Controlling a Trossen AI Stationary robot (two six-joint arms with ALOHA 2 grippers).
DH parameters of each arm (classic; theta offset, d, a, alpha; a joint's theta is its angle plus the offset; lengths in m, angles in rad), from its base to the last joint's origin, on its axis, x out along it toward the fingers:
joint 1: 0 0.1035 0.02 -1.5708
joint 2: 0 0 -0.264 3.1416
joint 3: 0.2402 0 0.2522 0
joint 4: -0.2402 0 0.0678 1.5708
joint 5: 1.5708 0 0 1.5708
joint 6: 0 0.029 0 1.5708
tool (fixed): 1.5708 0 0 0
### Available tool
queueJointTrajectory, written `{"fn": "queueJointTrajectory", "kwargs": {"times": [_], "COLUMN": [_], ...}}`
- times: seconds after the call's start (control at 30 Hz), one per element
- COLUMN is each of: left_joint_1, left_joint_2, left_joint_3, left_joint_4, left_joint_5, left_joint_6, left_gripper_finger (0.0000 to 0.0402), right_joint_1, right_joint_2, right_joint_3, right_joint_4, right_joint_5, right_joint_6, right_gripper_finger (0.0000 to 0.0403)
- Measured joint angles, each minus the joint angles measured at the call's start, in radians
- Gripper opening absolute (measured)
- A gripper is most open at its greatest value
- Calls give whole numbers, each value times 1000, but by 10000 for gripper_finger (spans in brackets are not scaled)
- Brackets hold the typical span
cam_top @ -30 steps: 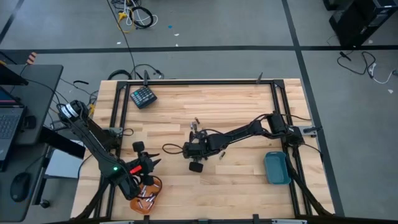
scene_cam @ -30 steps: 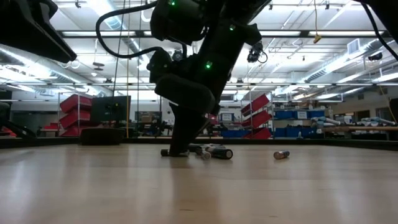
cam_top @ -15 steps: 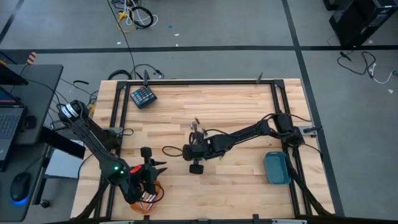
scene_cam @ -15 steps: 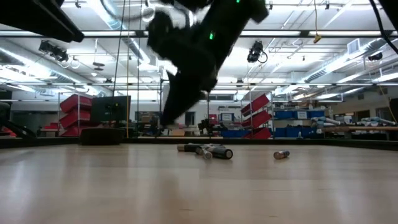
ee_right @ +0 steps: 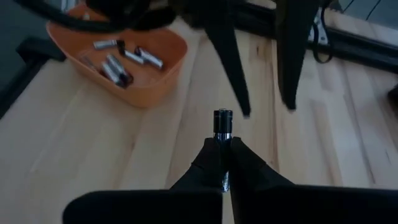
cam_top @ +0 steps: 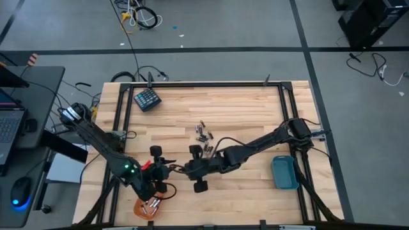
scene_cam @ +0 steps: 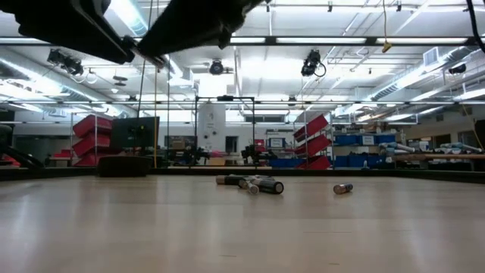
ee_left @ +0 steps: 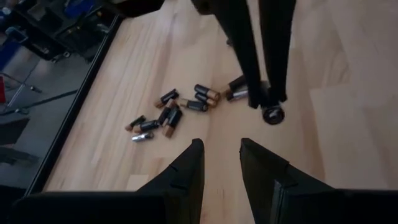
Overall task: Sort batteries
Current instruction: Put the silver battery into the orange bin
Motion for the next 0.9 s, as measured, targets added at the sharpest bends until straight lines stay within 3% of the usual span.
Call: {"fn": "queueJointTrajectory", "kwargs": {"times": [0.5, 0.77, 0.9], "left_joint_1": [-1, -1, -3], "left_joint_2": [1, 1, -8], "left_joint_3": [0, 0, 7], "left_joint_4": [79, 60, -4], "left_joint_5": [50, 46, -9], "left_joint_6": [89, 67, 59], "left_gripper_finger": [101, 101, 101], "right_joint_1": [-2, -11, -51], "right_joint_2": [0, 22, 57], "right_joint_3": [0, 0, 2], "right_joint_4": [29, -7, 41], "right_joint_5": [17, 17, 23], "right_joint_6": [-46, 6, 114], "right_gripper_finger": [3, 1, 1]}}
